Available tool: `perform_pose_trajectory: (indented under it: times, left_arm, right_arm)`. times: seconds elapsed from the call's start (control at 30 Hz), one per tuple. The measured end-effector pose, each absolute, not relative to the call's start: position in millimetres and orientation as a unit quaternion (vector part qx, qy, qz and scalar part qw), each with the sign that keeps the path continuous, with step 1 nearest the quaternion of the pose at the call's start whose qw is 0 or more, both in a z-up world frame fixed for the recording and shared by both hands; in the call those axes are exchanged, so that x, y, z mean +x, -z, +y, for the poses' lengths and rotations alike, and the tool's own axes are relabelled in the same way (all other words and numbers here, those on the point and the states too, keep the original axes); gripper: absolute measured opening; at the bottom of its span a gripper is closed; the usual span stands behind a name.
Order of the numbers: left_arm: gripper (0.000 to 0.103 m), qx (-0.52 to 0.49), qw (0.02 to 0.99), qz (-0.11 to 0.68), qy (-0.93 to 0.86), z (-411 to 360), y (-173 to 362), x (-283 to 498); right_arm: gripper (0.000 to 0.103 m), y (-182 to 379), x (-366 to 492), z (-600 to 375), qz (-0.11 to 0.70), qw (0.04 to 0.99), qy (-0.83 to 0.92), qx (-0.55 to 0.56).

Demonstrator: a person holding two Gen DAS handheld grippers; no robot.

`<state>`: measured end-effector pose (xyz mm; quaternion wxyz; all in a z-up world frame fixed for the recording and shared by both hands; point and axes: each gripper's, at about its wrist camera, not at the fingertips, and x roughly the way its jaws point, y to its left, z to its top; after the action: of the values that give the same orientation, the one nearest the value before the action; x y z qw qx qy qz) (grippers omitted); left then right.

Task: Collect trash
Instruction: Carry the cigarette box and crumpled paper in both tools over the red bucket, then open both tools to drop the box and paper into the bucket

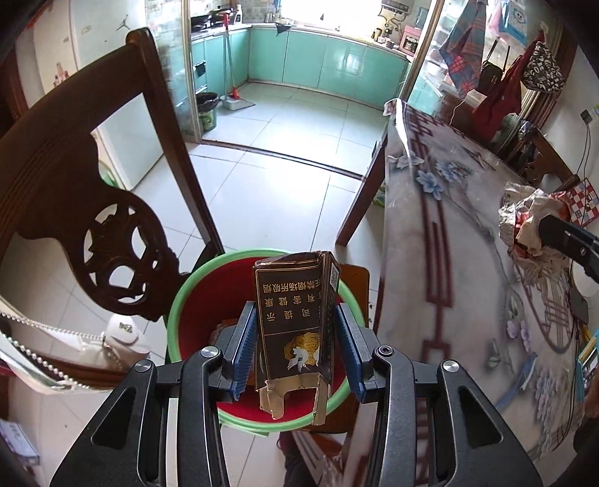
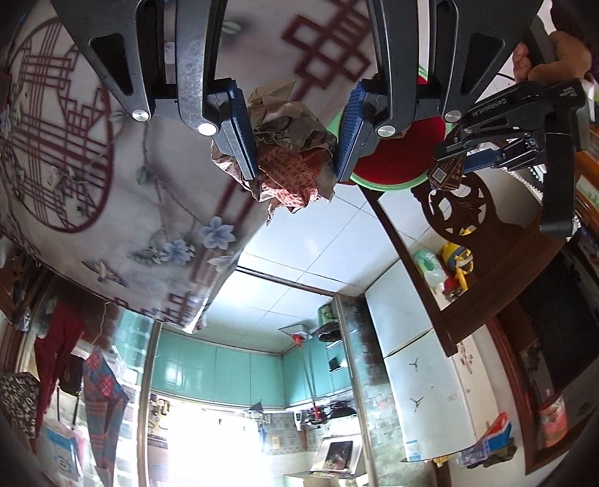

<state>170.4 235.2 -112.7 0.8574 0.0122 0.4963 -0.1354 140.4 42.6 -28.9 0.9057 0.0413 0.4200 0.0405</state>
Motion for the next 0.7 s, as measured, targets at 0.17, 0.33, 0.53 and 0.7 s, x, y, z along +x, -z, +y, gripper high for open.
perform_pose_trajectory:
  times: [0.17,0.33,0.53,0.7]
  left_arm:
    - [0.04,0.0,0.849,0.512,0.131,250,125,177]
    - [0.04,-0.014,0.833,0.54,0.122,259,144,185]
    - [0.04,-0.017,0.816,0.568,0.103,269,168,190]
    - [0.04,-0.005,0.8,0.594,0.089,275,192,195]
  right_arm:
    - [0.04,37,152,58,0.427,0.902,-0.052,0.039]
    - [0.04,51,162,74,0.44,0.894,-0.071,0.042]
    - [0.04,74,172,91,0.464,0.88,-0.093,0.049]
    - [0.04,87,176,104,0.474,0.872,-0.113,0.046]
